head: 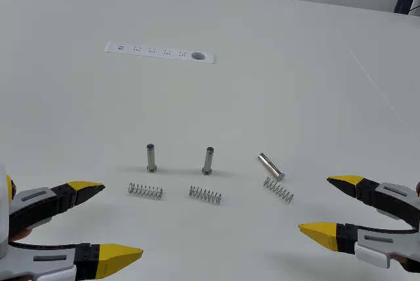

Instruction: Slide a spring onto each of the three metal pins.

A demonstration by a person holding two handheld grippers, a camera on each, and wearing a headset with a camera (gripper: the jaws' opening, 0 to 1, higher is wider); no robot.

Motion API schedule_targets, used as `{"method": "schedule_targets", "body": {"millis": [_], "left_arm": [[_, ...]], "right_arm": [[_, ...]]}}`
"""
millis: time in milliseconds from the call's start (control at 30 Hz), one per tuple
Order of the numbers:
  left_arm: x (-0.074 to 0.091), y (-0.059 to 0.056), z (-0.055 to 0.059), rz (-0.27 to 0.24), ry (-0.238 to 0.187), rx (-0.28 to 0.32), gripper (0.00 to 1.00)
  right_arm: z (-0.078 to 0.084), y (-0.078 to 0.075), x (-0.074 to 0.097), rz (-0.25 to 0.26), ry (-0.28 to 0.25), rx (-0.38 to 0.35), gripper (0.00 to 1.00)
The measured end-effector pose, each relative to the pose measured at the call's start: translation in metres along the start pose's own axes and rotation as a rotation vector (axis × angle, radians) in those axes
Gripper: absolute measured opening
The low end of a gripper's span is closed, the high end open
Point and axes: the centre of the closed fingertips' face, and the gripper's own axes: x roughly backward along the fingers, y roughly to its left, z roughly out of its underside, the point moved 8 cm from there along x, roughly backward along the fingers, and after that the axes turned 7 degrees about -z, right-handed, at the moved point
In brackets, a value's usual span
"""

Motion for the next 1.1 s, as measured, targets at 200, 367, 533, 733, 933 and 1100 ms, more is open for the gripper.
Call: {"method": "schedule_targets", "body": {"millis": [200,367,533,733,933,1100], "left_arm": [[0.0,0.0,0.0,-0.001,-0.006,0.006,0.8],[0.0,0.0,0.0,0.003,-0.007,0.01,0.8],[-0.001,-0.001,0.001,0.014,0.006,0.007,0.8],[-0.001,0.0,0.002,0.011,0.003,0.014,0.8],[-0.001,0.001,0.002,0.006,0.006,0.015,0.8],[-0.001,0.001,0.002,-0.001,0.004,0.022,0.8]], "right_arm": [[-0.002,-0.001,-0.001,0.001,0.004,-0.018,0.63],[-0.003,-0.003,-0.002,0.012,0.002,-0.034,0.61],[0.0,-0.003,-0.003,0.018,0.017,-0.053,0.59],[0.003,-0.007,-0.004,0.02,0.05,-0.058,0.56],[0.002,-0.009,-0.007,0.02,0.044,-0.089,0.53],[-0.001,-0.014,-0.007,0.03,0.036,-0.12,0.5]]}}
